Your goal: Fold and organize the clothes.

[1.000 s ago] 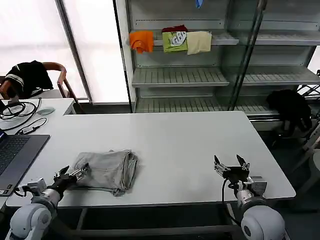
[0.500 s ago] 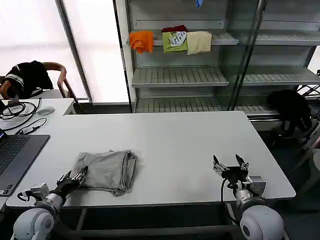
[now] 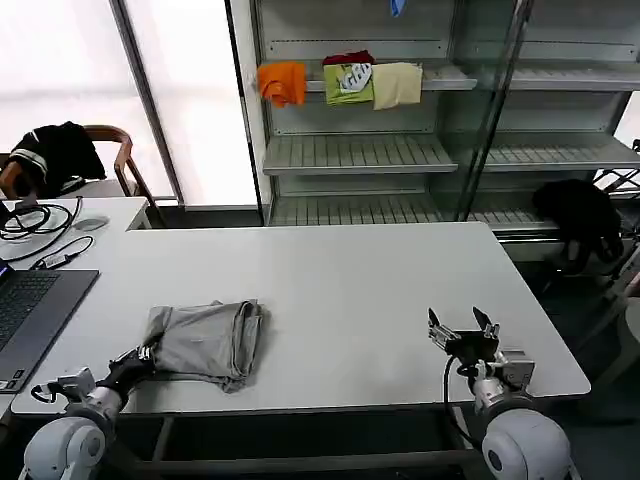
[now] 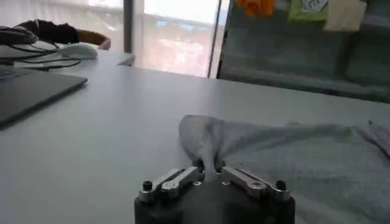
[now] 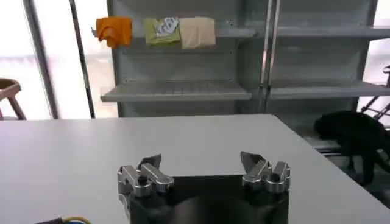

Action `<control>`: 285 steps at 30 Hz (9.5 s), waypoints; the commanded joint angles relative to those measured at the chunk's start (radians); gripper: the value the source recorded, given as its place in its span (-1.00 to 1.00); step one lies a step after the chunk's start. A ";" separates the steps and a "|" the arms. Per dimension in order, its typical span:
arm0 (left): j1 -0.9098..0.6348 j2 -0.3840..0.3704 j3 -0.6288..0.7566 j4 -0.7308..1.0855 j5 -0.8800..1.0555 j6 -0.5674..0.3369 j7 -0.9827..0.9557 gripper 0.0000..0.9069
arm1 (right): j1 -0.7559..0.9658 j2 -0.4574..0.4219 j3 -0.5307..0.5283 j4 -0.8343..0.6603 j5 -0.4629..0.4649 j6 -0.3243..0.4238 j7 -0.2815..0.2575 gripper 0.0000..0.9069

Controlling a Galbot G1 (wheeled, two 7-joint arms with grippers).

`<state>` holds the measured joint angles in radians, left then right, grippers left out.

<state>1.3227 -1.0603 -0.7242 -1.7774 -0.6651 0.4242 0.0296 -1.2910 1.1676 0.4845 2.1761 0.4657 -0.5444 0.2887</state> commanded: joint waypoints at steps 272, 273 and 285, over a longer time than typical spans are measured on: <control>-0.058 -0.226 0.295 -0.332 0.302 0.040 -0.328 1.00 | 0.136 -0.072 0.013 -0.079 -0.201 -0.024 0.186 1.00; -0.066 -0.225 0.294 -0.334 0.311 0.067 -0.329 1.00 | 0.122 -0.071 0.022 -0.074 -0.201 -0.017 0.186 1.00; -0.080 -0.213 0.296 -0.315 0.314 0.041 -0.340 1.00 | 0.094 -0.066 0.022 -0.060 -0.199 -0.012 0.182 1.00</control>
<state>1.2468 -1.2718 -0.4208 -2.1055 -0.3671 0.4792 -0.3063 -1.1727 1.1024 0.4920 2.1238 0.3301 -0.5605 0.4726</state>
